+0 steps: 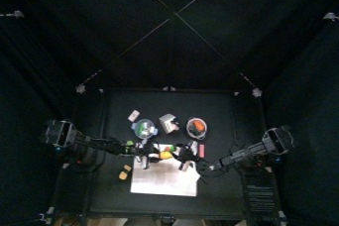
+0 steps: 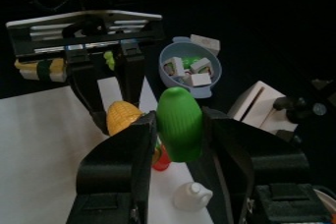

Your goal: Place corn husk right of salmon

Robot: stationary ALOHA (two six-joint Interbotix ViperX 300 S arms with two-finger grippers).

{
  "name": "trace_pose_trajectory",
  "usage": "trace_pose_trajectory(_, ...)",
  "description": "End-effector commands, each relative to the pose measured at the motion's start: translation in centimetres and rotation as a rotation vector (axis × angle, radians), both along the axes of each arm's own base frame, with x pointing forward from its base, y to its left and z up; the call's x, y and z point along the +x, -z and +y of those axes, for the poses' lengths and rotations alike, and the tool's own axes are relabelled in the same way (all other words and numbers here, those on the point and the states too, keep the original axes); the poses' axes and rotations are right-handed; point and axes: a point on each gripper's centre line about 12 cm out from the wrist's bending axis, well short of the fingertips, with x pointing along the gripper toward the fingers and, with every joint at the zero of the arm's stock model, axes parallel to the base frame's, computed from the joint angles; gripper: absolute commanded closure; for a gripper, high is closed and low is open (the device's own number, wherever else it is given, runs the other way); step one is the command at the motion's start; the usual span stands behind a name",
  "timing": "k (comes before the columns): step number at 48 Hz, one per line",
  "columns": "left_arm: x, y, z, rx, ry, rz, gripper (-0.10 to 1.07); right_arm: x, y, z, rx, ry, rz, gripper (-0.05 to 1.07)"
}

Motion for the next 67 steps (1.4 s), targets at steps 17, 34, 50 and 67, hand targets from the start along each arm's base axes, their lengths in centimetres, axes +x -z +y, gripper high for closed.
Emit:
trace_pose_trajectory(17,0.2,-0.6,0.0,-0.002,-0.002,-0.021,0.32,-3.3,-0.8,-0.1,0.099,0.094,-0.008,0.53)
trace_pose_trajectory(34,0.2,-0.7,0.0,-0.002,-0.002,-0.024,0.32,-5.6,1.6,-0.2,0.234,0.209,0.087,0.53)
trace_pose_trajectory(50,0.1,-0.7,0.0,-0.001,-0.001,-0.023,0.32,-10.8,6.3,-0.5,0.500,0.435,0.286,0.52)
trace_pose_trajectory(67,0.2,-0.6,0.0,-0.002,-0.002,-0.021,0.32,-14.4,10.0,-0.9,0.570,0.561,0.427,0.52)
